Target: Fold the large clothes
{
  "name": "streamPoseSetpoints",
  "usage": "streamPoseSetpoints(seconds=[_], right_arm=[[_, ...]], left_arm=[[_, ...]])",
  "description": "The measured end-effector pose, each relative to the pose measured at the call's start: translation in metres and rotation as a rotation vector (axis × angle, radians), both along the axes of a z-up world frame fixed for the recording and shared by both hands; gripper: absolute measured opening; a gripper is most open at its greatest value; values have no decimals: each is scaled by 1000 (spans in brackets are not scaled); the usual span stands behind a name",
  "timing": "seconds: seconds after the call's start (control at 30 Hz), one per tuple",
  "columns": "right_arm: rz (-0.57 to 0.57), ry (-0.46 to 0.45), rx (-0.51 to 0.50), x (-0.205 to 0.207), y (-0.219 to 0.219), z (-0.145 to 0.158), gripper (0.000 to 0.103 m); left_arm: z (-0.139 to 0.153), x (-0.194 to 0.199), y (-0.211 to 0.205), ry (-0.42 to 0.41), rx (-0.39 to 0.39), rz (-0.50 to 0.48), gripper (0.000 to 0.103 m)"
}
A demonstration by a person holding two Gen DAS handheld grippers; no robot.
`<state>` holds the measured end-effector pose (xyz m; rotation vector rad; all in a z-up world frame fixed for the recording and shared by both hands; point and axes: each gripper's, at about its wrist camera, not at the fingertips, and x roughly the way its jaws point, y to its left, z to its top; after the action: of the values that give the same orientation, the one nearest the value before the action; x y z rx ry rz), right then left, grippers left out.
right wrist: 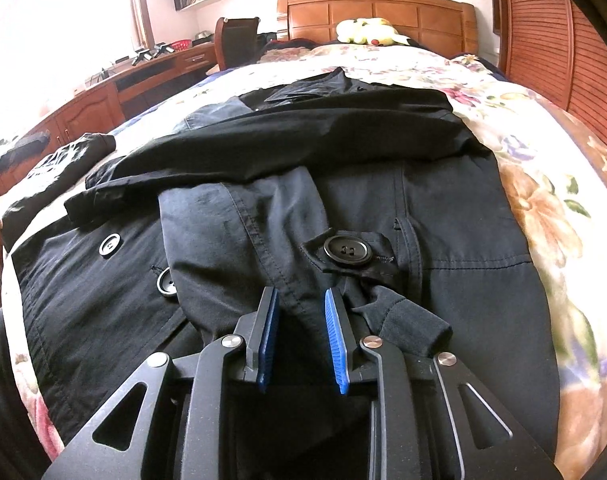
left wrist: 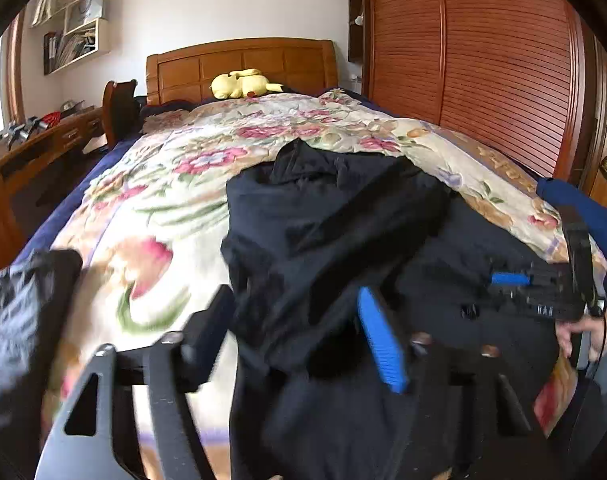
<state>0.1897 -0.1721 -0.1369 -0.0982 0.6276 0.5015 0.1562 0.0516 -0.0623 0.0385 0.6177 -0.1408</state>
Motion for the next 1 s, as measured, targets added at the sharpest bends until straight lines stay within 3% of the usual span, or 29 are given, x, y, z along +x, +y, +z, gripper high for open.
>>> streamPoseSetpoints(seconds=[0.27,0.5,1.0], right_arm=[[-2,-1,-5,0,3,-1,26],[-4,-4,-9,-1,4,-1,26],[-13,-7,-25,-5,3,1,27]], left_arm=[[-30,-32,14,77,-12,51,73],[-40,-56,23,76,16,102,73],[-58,-64,39,101,-2,163,73]])
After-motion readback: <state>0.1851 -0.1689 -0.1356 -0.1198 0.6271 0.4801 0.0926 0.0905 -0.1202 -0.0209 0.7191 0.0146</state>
